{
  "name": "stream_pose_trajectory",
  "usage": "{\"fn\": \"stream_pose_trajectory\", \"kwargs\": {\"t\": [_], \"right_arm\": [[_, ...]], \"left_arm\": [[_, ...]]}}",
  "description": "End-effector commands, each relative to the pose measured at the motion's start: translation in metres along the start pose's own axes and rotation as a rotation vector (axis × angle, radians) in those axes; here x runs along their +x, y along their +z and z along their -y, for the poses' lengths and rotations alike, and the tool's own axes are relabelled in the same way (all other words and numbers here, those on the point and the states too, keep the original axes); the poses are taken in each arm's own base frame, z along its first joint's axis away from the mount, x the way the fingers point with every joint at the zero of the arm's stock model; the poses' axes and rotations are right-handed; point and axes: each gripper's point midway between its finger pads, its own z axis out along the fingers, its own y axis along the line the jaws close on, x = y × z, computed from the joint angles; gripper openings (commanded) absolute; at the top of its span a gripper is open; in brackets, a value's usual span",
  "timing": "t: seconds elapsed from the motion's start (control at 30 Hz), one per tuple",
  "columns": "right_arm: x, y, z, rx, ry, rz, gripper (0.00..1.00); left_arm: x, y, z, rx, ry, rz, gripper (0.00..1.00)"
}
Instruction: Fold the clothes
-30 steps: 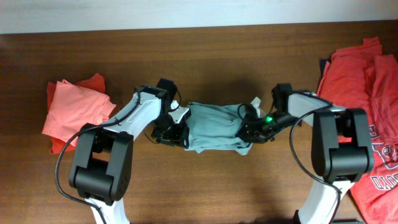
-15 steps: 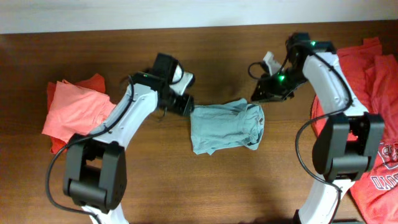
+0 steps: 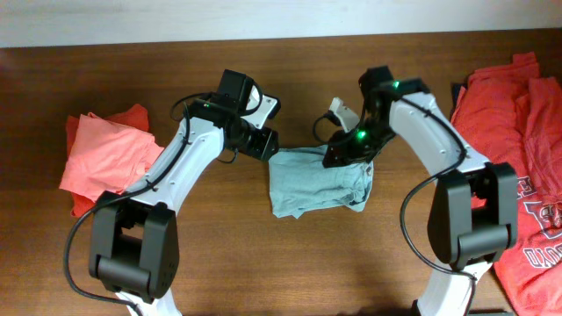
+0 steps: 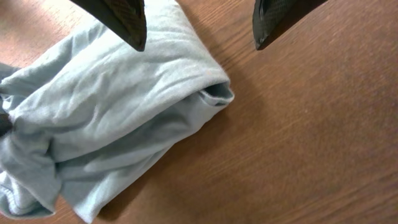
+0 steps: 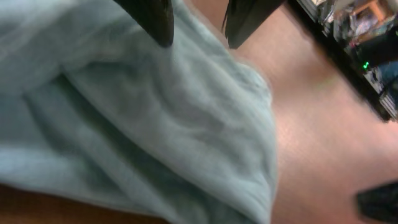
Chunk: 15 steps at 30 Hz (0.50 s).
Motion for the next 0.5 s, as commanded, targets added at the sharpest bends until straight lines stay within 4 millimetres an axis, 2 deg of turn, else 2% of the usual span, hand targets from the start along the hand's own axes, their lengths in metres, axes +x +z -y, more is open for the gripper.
{"fn": "stream_pose_trajectory", "kwargs": {"t": [0.0, 0.1, 0.13, 0.23, 0.4, 0.47], "right_arm": [[0.003, 0.025, 0.006, -0.051, -0.015, 0.049, 0.33], [0.004, 0.048, 0.026, -0.018, 0.016, 0.087, 0.38], [0.01, 0.06, 0.039, 0.013, 0.042, 0.087, 0.45], [0.021, 0.076, 0.062, 0.084, 0.11, 0.053, 0.49], [0.024, 0.091, 0.087, 0.166, 0.211, 0.04, 0.5], [0.019, 0.091, 0.103, 0.238, 0.263, 0.071, 0.55]], "left_arm": [[0.0, -0.005, -0.001, -0.018, 0.015, -0.001, 0.55], [0.003, -0.005, 0.0, -0.016, 0.013, -0.013, 0.55], [0.006, -0.005, 0.0, -0.016, 0.01, -0.023, 0.55], [0.01, -0.005, 0.0, -0.014, 0.004, -0.041, 0.55], [0.014, -0.005, 0.001, -0.012, 0.0, -0.055, 0.55], [0.015, -0.006, 0.001, -0.011, -0.002, -0.061, 0.55]]}}
